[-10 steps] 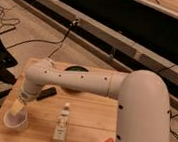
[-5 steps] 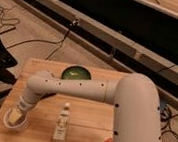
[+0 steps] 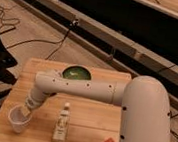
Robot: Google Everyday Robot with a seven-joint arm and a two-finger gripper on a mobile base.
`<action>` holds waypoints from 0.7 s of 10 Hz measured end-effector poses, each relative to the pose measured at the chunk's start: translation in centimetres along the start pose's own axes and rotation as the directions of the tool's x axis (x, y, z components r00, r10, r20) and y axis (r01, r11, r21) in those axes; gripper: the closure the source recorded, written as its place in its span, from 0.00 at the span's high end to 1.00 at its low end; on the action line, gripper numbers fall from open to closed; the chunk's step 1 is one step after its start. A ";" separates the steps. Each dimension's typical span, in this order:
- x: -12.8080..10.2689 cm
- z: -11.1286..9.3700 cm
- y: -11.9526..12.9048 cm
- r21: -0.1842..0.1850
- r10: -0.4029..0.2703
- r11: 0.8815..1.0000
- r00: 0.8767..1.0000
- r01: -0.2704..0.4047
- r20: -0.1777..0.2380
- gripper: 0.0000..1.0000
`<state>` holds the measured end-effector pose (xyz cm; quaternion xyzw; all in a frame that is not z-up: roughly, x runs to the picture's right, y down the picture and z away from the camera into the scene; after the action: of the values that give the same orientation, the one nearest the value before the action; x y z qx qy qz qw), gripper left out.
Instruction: Place the ceramic cup in the ceramic bowl
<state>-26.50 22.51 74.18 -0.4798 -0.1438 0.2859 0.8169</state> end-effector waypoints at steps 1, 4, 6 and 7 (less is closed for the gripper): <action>0.2 -1.3 -1.0 0.023 0.018 1.000 1.000 -0.018 0.005 0.00; 0.7 -7.1 -5.0 0.088 0.082 0.993 0.996 -0.084 0.033 0.00; 1.3 -11.5 -8.2 0.107 0.123 0.986 0.991 -0.128 0.055 0.00; 1.6 -13.3 -9.6 0.110 0.143 0.982 0.987 -0.151 0.072 0.00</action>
<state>-15.32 10.50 75.84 -0.4317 -0.1172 0.3685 0.8149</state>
